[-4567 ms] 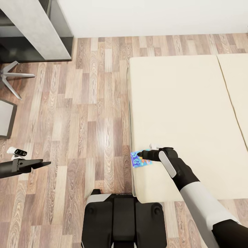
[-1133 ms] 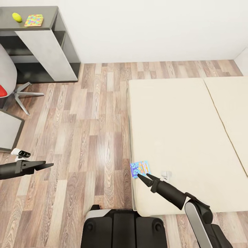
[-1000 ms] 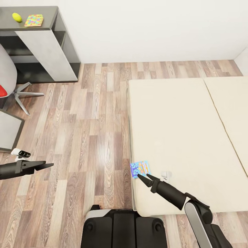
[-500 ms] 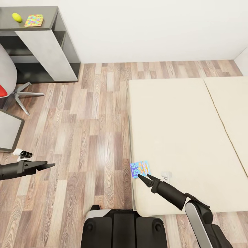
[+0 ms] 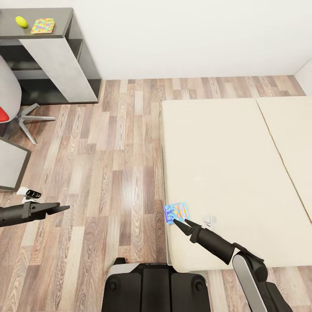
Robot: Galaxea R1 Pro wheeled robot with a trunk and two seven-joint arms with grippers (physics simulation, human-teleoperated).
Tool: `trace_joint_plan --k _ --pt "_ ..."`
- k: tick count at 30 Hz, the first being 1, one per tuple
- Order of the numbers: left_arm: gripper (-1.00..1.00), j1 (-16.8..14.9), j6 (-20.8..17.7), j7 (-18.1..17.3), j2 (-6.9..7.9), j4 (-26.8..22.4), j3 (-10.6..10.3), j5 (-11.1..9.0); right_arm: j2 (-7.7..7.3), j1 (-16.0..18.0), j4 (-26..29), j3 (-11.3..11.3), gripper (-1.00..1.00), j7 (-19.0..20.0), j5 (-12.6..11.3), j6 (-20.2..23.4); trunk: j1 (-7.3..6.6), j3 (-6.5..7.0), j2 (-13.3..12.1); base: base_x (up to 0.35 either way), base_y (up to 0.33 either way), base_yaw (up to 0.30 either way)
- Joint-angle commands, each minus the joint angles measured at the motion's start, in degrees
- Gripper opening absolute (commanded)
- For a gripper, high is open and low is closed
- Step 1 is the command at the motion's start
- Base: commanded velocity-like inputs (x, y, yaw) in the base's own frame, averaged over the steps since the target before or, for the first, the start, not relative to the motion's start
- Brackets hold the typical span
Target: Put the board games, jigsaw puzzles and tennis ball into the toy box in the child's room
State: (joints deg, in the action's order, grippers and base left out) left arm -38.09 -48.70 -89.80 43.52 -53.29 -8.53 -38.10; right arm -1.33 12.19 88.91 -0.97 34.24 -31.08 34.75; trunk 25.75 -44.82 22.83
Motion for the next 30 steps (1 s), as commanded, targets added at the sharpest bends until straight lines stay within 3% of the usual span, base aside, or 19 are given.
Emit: trace_joint_plan --k 1,17,23,30 --pt "1.0 -0.06 -0.61 -0.2 0.08 0.03 -0.26 -0.22 0.01 0.02 0.03 -0.05 1.0 0.04 -0.31 0.43 0.03 -0.06 0.09 0.0 0.0 0.0" --pt "1.0 -0.06 -0.61 -0.2 0.01 0.03 -0.26 -0.22 0.08 0.02 0.03 0.02 1.0 -0.5 0.15 0.31 0.03 -0.06 0.09 0.0 0.0 0.0" --pt "1.0 -0.06 -0.61 -0.2 -0.36 0.03 -0.26 -0.17 0.15 0.02 0.03 0.11 1.0 -4.45 0.15 0.55 0.03 -0.06 0.09 0.0 0.0 0.0" --pt "1.0 -0.06 -0.62 -0.2 -0.95 0.03 -0.26 -0.08 0.18 0.02 0.07 0.32 1.0 -14.42 -0.41 0.95 0.03 -0.06 0.09 0.0 0.0 0.0"
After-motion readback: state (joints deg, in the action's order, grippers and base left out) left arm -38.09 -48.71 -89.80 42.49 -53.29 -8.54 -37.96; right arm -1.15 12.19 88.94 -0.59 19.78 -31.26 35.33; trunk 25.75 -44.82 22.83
